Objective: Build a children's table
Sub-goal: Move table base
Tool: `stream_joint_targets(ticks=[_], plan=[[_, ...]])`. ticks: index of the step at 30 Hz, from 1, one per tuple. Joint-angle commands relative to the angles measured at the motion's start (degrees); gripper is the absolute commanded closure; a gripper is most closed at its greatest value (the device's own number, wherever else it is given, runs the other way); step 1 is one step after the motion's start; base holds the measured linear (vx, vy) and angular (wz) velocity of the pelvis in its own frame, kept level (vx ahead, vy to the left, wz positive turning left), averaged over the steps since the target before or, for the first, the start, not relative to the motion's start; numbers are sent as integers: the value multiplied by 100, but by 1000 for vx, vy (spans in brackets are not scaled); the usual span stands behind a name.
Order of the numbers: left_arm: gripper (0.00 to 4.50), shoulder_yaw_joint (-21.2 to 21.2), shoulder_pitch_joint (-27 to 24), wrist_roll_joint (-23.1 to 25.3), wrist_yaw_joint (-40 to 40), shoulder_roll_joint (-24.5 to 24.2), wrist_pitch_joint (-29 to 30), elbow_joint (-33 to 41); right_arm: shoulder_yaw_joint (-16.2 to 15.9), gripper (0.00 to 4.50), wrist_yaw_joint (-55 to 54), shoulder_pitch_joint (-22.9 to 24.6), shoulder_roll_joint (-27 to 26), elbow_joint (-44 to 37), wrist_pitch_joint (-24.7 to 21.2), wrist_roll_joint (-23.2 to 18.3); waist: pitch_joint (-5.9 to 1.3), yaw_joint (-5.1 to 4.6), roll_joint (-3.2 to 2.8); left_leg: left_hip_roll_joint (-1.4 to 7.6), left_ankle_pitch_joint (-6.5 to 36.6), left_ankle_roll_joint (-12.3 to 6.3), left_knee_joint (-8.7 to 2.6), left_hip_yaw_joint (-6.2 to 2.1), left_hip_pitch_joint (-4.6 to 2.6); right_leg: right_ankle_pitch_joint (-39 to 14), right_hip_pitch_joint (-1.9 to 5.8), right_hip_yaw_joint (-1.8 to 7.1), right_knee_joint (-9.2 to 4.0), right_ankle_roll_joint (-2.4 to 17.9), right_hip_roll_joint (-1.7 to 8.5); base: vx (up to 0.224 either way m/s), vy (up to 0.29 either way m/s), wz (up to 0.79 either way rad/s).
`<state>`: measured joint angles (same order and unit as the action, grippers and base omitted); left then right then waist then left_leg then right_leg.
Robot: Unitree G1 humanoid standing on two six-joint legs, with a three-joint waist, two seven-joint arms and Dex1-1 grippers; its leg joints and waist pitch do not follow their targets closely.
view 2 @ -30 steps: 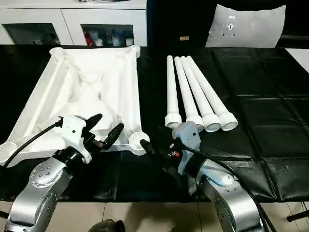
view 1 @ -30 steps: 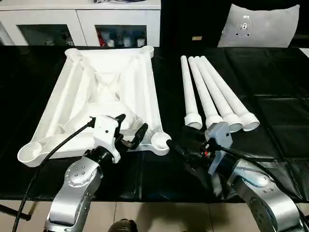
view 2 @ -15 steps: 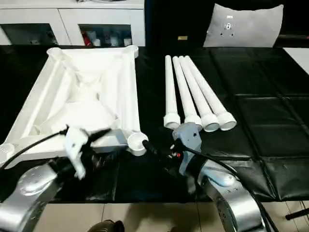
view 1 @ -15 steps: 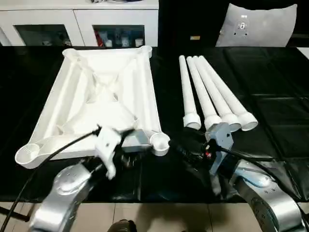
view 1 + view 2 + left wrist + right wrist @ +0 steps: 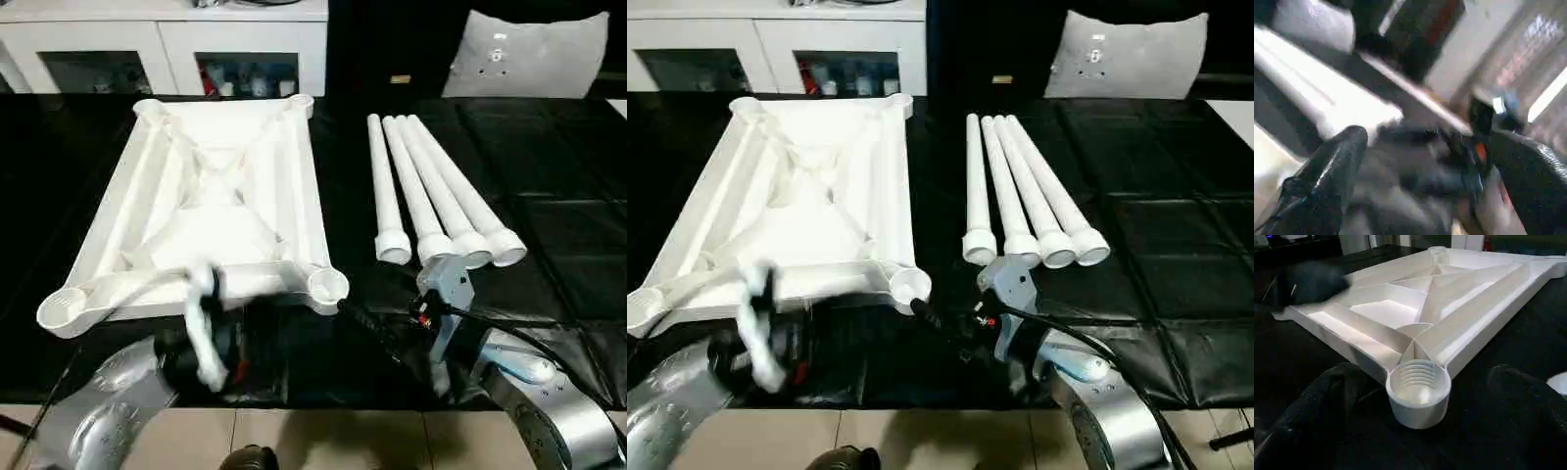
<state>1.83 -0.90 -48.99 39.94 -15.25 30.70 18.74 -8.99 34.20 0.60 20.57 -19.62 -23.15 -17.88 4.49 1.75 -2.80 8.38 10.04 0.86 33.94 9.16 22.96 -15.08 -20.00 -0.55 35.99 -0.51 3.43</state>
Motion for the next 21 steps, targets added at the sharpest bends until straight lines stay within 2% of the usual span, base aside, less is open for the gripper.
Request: stream_joint_targets(ticks=[1,3,6,7,8,9,10,11,12,13,14,17,18,20,21], plan=[[0,269,93,-218,-623,254,-124,-176,54,1,-2,45,3,-134,21,-36,-310,4,38,391,1134,-68,-420,-130,-131,34,107,211,-448,1222,410,0,0,0],[0,293,105,-174,-723,329,-126,-193,49,1,-16,51,5,-145,21,-47,-324,9,45,392,1038,-129,-402,-134,-134,69,117,210,-450,1185,408,0,0,0],[0,319,134,152,-940,538,-155,-229,32,1,-46,72,-9,-154,30,-45,-328,8,30,414,931,-192,-403,-148,-146,205,114,194,-445,1122,387,0,0,0],[0,248,166,488,-995,495,-269,-246,26,1,-49,75,-12,-150,36,-28,-330,12,36,416,915,-196,-401,-150,-146,218,117,194,-443,1118,391,0,0,0],[0,248,166,488,-995,495,-269,-246,26,1,-49,75,-12,-150,36,-28,-329,12,31,419,930,-211,-400,-154,-149,217,116,192,-443,1080,385,0,0,0],[0,-466,248,2496,-1102,-102,-1459,-428,35,1,-64,68,-26,-152,30,-25,-320,12,53,419,953,-243,-411,-160,-143,169,115,195,-473,1038,386,0,0,0],[0,-833,307,3553,-1105,-460,-2370,-680,34,1,-72,54,-35,-141,32,-18,-314,27,40,435,1076,-288,-410,-185,-146,36,108,212,-495,775,392,0,0,0],[0,-881,316,3700,-1087,-514,-2545,-730,32,1,-74,52,-36,-137,35,-14,-299,26,48,437,1152,-310,-434,-209,-140,-125,99,211,-534,627,392,0,0,0],[0,-832,370,3883,-1238,-509,-2867,-898,24,1,-73,44,-36,-105,56,14,-335,5,-4,458,1202,-101,-445,-206,-178,-157,100,189,-496,607,405,0,0,0],[0,-752,399,3893,-1360,-470,-2907,-912,23,1,-76,40,-32,-90,68,31,-339,1,-13,465,1207,-31,-450,-204,-189,-54,92,180,-471,687,401,0,0,0],[0,-715,421,3909,-1453,-459,-2945,-916,24,1,-79,37,-28,-80,75,41,-343,-3,-22,472,1210,46,-459,-208,-195,183,89,168,-438,849,392,0,0,0],[0,-730,432,4166,-1683,-487,-3033,-998,37,1,-97,40,-36,-72,86,43,-349,5,-9,449,1125,0,-437,-194,-178,585,96,164,-402,1026,394,0,0,0],[0,-737,402,4306,-1767,-476,-3158,-1054,31,1,-101,51,-39,-79,89,46,-342,4,2,437,1132,-76,-424,-181,-165,547,103,174,-419,1053,419,0,0,0],[0,-801,377,4398,-1868,-457,-3258,-1194,22,1,-104,64,-39,-85,92,53,-340,10,-11,438,1159,-87,-420,-180,-169,430,96,178,-424,1076,427,0,0,0],[0,-904,366,4652,-1915,-497,-3534,-1339,10,1,-115,70,-33,-85,100,72,-341,12,-9,438,1179,-89,-421,-182,-171,393,94,177,-429,1075,423,0,0,0]])
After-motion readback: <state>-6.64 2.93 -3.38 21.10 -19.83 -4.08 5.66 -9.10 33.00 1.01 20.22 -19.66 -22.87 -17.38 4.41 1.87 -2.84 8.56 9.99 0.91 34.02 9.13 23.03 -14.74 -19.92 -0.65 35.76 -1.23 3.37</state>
